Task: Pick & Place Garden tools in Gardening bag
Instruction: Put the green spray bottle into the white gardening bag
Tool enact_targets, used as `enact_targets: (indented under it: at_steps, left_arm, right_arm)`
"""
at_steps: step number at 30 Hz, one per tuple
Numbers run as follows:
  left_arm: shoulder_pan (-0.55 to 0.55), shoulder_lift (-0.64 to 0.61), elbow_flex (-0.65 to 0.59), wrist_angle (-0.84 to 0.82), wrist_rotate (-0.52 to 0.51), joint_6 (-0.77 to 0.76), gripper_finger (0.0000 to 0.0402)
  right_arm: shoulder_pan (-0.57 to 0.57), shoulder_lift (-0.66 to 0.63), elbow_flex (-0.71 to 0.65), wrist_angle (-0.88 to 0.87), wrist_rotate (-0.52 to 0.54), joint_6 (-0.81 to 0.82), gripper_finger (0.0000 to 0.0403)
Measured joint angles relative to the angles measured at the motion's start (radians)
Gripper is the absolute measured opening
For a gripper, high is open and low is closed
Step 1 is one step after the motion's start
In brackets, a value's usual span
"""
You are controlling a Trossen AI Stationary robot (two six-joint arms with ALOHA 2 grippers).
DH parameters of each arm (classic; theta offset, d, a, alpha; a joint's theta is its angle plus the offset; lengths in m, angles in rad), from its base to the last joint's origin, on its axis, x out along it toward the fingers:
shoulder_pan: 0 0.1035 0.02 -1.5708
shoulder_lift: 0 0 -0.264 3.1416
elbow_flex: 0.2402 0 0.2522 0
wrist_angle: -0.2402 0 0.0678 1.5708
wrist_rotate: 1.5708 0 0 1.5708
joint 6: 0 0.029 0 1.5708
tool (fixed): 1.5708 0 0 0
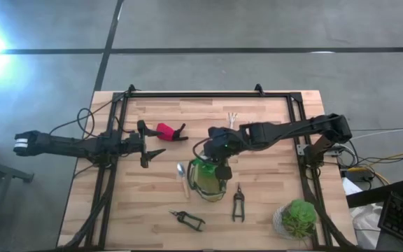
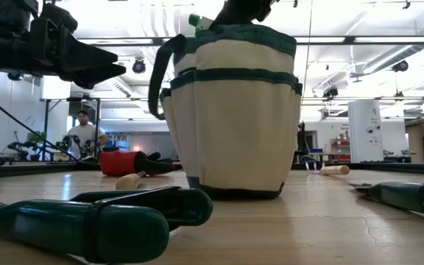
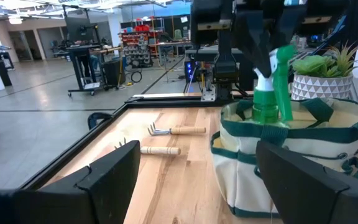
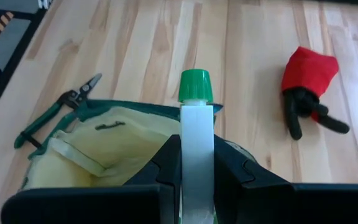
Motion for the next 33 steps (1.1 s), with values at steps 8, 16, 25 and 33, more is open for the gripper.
enact_targets:
  at_steps: [8, 16, 25, 33]
  left_arm:
    - [0.000, 0.000, 0.000, 0.000, 0.000, 0.000, 0.0321]
    - [0.000, 0.000, 0.000, 0.000, 0.000, 0.000, 0.0321]
    - [0.000, 0.000, 0.000, 0.000, 0.000, 0.000, 0.0321]
    - [0.000, 0.000, 0.000, 0.000, 0.000, 0.000, 0.0321]
  right_arm:
    - [0.000, 0.003, -0.024, 0.016, 0.006, 0.008, 0.0042]
    - [0.000, 0.003, -0.064, 0.096, 0.026, 0.035, 0.0042]
    - [0.000, 0.003, -0.084, 0.114, 0.026, 0.058, 0.0042]
    - [0.000, -0.002, -0.084, 0.136, 0.026, 0.087, 0.0042]
